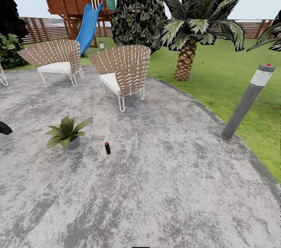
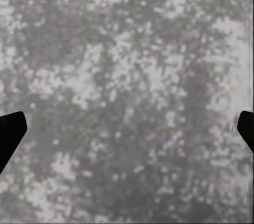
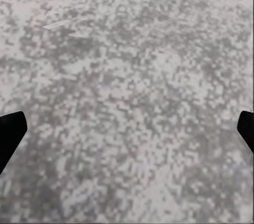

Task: Pick up the pesticide atomizer in the garden and spray insectifuge to fully cover both potted plants in the garden.

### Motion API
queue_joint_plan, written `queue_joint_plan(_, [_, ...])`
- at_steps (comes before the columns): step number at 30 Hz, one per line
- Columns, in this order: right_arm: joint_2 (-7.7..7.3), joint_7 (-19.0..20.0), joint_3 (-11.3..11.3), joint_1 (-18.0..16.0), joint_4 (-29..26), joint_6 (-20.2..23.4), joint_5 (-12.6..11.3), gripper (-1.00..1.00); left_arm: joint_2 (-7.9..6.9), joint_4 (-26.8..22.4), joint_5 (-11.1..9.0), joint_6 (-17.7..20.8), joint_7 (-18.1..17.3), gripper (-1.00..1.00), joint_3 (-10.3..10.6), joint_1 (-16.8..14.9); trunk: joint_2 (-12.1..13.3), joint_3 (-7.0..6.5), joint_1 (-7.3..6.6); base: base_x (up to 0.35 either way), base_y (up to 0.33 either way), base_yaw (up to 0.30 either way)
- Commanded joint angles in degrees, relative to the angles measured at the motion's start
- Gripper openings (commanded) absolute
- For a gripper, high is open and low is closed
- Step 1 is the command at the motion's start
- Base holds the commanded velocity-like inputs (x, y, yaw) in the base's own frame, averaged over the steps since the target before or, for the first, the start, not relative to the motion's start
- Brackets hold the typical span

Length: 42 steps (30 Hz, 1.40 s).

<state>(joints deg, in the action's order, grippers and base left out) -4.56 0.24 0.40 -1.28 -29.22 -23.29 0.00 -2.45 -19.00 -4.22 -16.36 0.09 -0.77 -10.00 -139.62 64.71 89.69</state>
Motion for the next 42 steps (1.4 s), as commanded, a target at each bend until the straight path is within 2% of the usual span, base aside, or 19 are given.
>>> queue_joint_plan(1, [-0.01,0.02,0.04,-0.03,0.05,-0.18,0.0,1.0,-0.01,0.02,-0.44,-0.17,0.03,1.0,0.07,-0.02,-0.01,0.04,0.0,0.134,-0.261,0.0])
queue_joint_plan(15, [-0.01,0.02,0.04,-0.03,0.12,-0.18,0.0,1.0,-0.01,0.02,-0.44,-0.17,0.02,1.0,0.07,-0.02,-0.01,0.04,0.0,0.134,-0.261,0.01])
queue_joint_plan(42, [-0.01,0.02,0.04,-0.03,0.13,-0.18,0.0,1.0,-0.01,0.02,-0.44,-0.17,0.03,1.0,0.07,-0.02,-0.01,0.04,0.0,0.133,-0.261,0.16])
